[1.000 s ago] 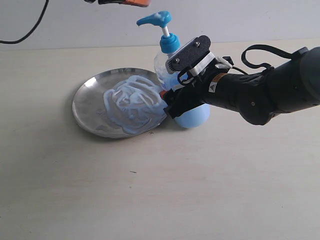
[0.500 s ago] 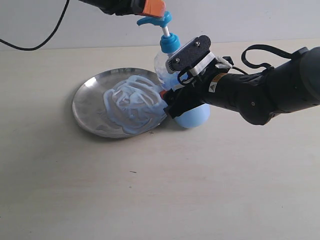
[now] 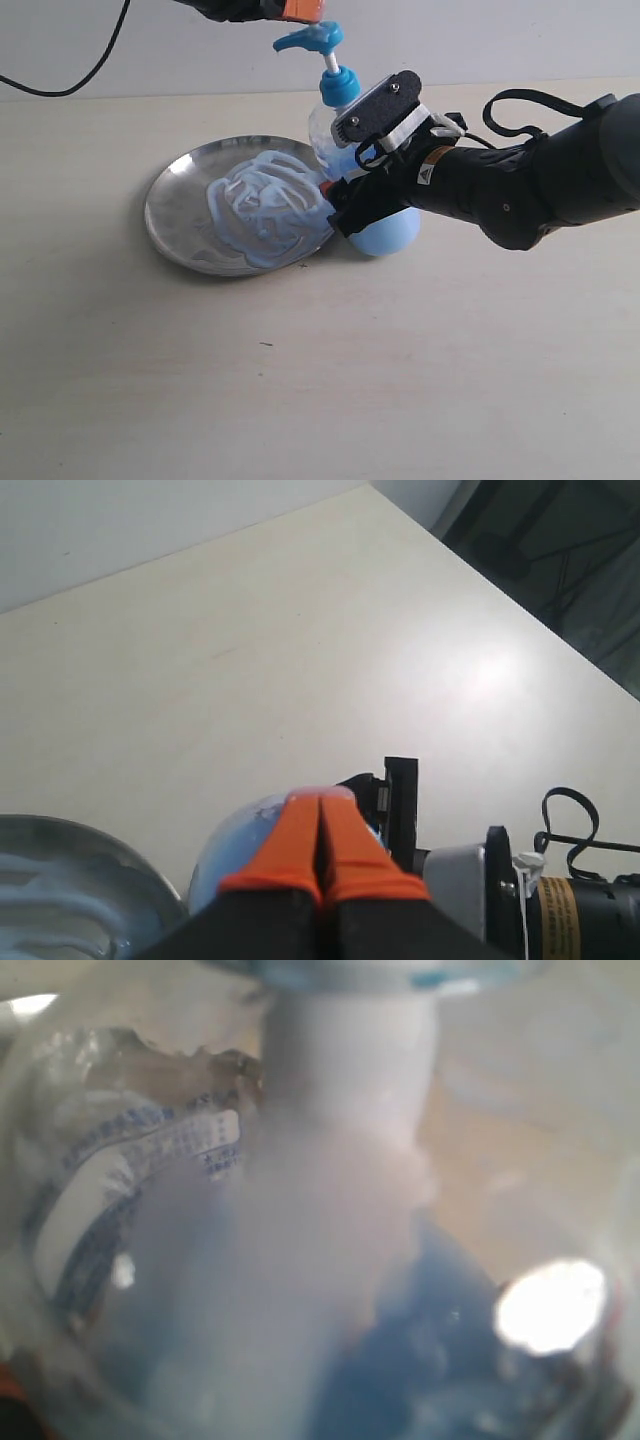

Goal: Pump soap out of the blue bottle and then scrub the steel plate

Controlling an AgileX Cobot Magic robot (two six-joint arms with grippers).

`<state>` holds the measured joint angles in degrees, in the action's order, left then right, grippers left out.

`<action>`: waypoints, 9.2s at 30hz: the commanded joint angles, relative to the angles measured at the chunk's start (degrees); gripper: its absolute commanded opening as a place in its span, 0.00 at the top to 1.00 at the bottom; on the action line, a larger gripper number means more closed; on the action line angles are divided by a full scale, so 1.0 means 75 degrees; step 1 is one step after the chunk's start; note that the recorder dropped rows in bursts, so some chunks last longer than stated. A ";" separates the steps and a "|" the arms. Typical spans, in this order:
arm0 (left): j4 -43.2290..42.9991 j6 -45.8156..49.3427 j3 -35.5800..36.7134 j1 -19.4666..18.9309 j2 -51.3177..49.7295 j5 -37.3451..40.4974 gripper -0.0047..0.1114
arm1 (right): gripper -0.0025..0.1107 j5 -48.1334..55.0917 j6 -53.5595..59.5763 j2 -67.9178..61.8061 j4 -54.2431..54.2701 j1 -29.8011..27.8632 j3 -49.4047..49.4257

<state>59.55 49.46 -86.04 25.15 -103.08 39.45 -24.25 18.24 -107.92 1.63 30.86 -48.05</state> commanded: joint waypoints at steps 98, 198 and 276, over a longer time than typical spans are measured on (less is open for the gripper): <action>-0.1173 -0.0630 -0.0073 0.0233 -0.0604 0.0927 0.96 | 0.98 -0.0821 0.0113 0.0142 -0.0054 -0.0038 -0.0134; -0.0654 -0.0824 0.0351 0.0298 0.1060 -0.0538 0.96 | 0.98 -0.0924 0.0161 0.0168 0.0304 -0.0038 -0.0134; -0.1289 -0.1027 0.0351 0.0862 -0.0636 -0.0201 0.96 | 0.98 -0.0964 0.0359 0.0168 0.0251 -0.0038 -0.0134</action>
<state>55.77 43.69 -85.09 30.62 -104.84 32.75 -24.75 19.57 -107.92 5.87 30.44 -48.05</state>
